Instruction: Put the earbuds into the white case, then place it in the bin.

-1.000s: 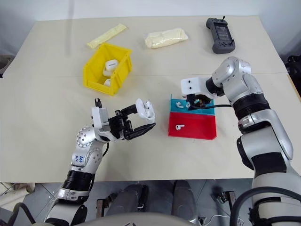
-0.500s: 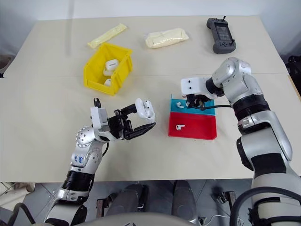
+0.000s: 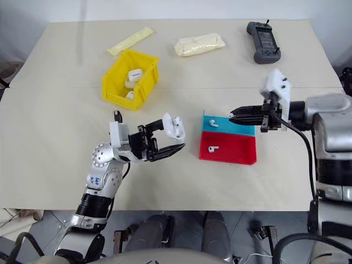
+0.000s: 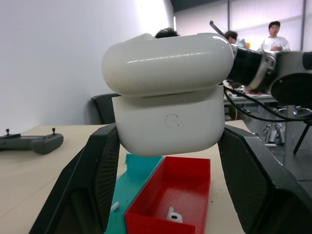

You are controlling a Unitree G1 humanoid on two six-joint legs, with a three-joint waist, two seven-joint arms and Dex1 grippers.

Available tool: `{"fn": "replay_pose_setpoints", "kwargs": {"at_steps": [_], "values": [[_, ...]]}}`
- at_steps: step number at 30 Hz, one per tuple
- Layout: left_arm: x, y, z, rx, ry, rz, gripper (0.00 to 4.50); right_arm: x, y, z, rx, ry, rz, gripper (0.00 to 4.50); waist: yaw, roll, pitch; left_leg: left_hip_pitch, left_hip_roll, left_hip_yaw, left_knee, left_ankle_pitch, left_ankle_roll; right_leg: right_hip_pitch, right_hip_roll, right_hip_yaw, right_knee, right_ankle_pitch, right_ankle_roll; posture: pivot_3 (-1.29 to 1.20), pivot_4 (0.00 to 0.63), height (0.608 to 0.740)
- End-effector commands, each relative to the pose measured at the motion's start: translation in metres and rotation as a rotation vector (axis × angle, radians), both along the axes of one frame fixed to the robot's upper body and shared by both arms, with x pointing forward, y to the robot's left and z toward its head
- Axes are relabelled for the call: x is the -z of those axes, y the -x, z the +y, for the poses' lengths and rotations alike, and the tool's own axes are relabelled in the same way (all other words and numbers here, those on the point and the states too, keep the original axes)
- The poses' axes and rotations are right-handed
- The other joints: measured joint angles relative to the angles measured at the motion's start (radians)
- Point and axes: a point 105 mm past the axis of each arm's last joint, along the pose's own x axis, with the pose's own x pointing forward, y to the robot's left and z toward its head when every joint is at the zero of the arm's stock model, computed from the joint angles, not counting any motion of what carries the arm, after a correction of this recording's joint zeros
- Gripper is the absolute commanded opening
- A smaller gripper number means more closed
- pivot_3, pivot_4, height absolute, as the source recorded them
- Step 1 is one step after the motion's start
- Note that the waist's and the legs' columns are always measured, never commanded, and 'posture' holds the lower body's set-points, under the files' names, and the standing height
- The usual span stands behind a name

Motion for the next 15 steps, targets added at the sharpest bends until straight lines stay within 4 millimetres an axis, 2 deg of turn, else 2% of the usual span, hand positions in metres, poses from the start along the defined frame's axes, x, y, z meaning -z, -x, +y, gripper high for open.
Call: {"fn": "replay_pose_setpoints", "kwargs": {"at_steps": [1,4,9,15], "values": [[-0.007,0.0,0.0,0.013,0.025,-0.023,2.71,-0.016,0.017,0.01,0.032,-0.17,-0.028,0.58,0.001,0.0,0.0,0.0,0.0,0.0,0.0,0.0,0.0,0.0,0.0,0.0,0.0,0.0,0.0,0.0,0.15,0.74],[-0.006,0.001,-0.003,0.031,0.025,-0.013,2.71,-0.016,0.029,0.022,0.036,-0.352,0.025,0.58,0.002,0.0,0.0,0.0,0.0,-0.001,0.0,0.0,0.0,0.0,0.0,0.0,0.001,0.0,0.0,0.0,0.15,0.74],[-0.007,0.001,-0.007,0.062,0.02,-0.002,2.71,-0.021,0.044,0.046,-0.007,-0.541,0.105,0.58,0.001,0.0,0.0,0.0,-0.001,-0.001,0.0,0.0,0.0,0.0,-0.001,0.0,0.001,0.0,0.0,0.0,0.15,0.74],[-0.01,-0.002,-0.01,0.067,0.021,0.001,2.71,-0.027,0.058,0.069,-0.047,-0.67,0.139,0.58,0.0,0.0,0.0,0.0,-0.001,-0.001,0.0,0.0,0.0,0.0,-0.001,0.0,0.001,0.0,0.0,0.0,0.15,0.74]]}}
